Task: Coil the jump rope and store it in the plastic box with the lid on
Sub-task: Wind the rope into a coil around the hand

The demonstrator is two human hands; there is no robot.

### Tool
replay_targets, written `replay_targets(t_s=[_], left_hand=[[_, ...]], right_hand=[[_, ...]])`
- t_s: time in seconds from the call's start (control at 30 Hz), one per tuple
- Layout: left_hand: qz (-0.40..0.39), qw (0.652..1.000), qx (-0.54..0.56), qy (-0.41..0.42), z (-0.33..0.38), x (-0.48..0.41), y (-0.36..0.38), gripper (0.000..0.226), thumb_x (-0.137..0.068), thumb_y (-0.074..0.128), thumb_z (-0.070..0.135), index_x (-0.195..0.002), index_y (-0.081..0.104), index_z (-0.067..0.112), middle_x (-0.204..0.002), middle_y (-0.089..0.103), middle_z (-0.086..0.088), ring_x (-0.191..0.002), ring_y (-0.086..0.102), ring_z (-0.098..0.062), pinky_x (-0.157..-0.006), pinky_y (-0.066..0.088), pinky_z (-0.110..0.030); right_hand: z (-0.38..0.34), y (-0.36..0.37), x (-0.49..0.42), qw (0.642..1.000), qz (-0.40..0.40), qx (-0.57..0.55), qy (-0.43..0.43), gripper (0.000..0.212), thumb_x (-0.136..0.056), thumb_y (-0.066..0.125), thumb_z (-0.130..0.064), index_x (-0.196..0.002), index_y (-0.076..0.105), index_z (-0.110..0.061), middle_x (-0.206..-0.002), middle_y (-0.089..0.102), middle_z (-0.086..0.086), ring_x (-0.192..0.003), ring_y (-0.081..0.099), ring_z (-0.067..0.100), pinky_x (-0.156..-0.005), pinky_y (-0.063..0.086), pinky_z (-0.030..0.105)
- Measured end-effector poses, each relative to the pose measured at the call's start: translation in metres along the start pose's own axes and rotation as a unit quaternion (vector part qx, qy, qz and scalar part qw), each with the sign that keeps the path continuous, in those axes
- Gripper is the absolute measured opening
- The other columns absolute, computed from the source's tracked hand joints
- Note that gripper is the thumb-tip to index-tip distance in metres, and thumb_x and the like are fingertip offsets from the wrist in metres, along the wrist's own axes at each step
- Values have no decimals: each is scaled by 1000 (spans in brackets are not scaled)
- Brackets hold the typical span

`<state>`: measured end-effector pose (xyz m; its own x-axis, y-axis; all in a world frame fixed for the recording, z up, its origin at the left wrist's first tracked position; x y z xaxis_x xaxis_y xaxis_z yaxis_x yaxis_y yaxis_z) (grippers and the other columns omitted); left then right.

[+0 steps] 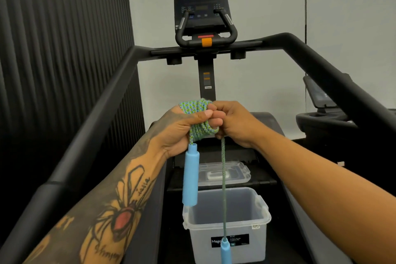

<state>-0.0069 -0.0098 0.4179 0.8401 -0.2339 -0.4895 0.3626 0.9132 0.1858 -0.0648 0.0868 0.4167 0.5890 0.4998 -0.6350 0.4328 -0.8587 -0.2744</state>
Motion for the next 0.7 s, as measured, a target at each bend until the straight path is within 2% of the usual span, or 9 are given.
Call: replay_targets(t_s=[0.07,0.1,0.2,0.27,0.33,0.43,0.47,0.6,0.7], left_hand=[[8,1000,2,5,-1,-2,1,18,-75,60,3,-92,64,-2,-75,74,-12,-64,72,-16,-59,59,-30],[11,1000,2,9,-1,-4,1,18,-76,59,3,-93,63,-1,-74,74,-10,-63,71,-15,-58,59,-30],[34,999,7,20,1,-8,-3,15,-83,57,1,-97,64,-1,-75,74,-7,-65,70,-13,-61,58,-29],[50,998,18,34,2,-12,-7,14,-89,53,-2,-99,63,-4,-74,73,-7,-66,69,-14,-69,59,-26],[63,996,-15,55,3,-15,-12,14,-90,53,-2,-100,61,-5,-73,72,-7,-66,69,-16,-74,58,-26],[78,988,-107,75,1,-15,-18,16,-91,54,-1,-105,59,-6,-73,72,-6,-67,69,-16,-72,57,-25],[78,986,-125,72,0,-14,-18,17,-91,53,0,-106,59,-6,-73,72,-6,-67,69,-16,-71,57,-25],[74,986,-144,35,-5,-11,-15,22,-96,51,14,-106,62,-3,-79,70,-10,-71,67,-20,-66,58,-30],[66,989,-127,18,-6,-10,-13,39,-99,44,32,-94,68,1,-83,72,-15,-77,69,-24,-68,58,-33]], right_hand=[[4,3,4,999,24,-23,11,37,-95,48,-1,-75,68,-25,-75,58,-4,-52,38,16,-45,41,27],[6,5,7,999,30,-29,17,35,-97,48,-2,-76,67,-23,-76,58,-2,-49,39,16,-45,41,27],[21,15,22,999,19,-11,48,33,-100,48,-12,-69,59,-14,-63,54,6,-44,40,16,-46,39,30],[32,27,39,997,-13,22,71,34,-101,48,-17,-68,57,-14,-61,53,5,-43,40,15,-45,38,28],[34,38,56,992,-52,82,81,36,-101,48,-20,-67,57,-14,-60,53,2,-42,41,12,-44,39,25],[11,45,73,978,-94,181,48,35,-100,49,-24,-77,60,0,-58,51,-3,-44,40,4,-47,37,18],[-1,44,76,975,-100,197,35,35,-100,50,-24,-76,60,-1,-56,49,-5,-45,38,4,-48,35,17],[-49,34,67,957,-84,274,-34,35,-97,56,-22,-63,49,-15,-55,42,-8,-52,40,10,-52,36,21],[-68,20,44,946,-50,314,-70,30,-95,58,-24,-66,55,-20,-58,50,-5,-54,45,7,-57,41,25]])
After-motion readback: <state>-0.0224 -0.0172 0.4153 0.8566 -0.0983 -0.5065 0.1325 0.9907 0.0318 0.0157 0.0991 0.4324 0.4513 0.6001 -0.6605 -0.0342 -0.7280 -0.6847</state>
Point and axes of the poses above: each hand's wrist, its own x-axis away from the middle knuckle, its own y-axis out of the palm, z = x × y, the point moved 6 cm from there along -x, towards the middle knuckle
